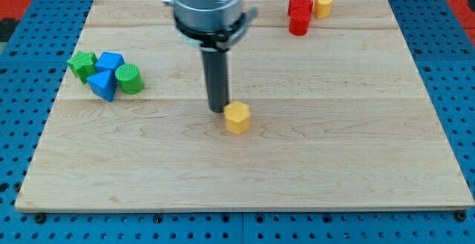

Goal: Place yellow hexagon below yellow heart

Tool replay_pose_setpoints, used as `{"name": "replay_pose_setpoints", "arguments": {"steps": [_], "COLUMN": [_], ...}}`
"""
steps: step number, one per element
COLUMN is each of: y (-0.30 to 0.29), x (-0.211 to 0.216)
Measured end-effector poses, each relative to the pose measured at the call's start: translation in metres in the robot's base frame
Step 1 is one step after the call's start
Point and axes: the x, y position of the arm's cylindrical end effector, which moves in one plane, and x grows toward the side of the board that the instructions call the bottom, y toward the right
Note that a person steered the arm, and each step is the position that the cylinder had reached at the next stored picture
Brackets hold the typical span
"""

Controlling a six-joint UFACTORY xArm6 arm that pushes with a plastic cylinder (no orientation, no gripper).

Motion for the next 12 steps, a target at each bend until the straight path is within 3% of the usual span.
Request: {"name": "replay_pose_setpoints", "arguments": {"steps": [1,2,4,6,7,8,9,11,12], "y": [-0.025,0.027,0.108,0.119,0.098,0.102,0.134,0.121,0.159], "x": [0.035,0.051,-0.033,-0.146,-0.142,-0.172,-0.166,-0.128,-0.139]}}
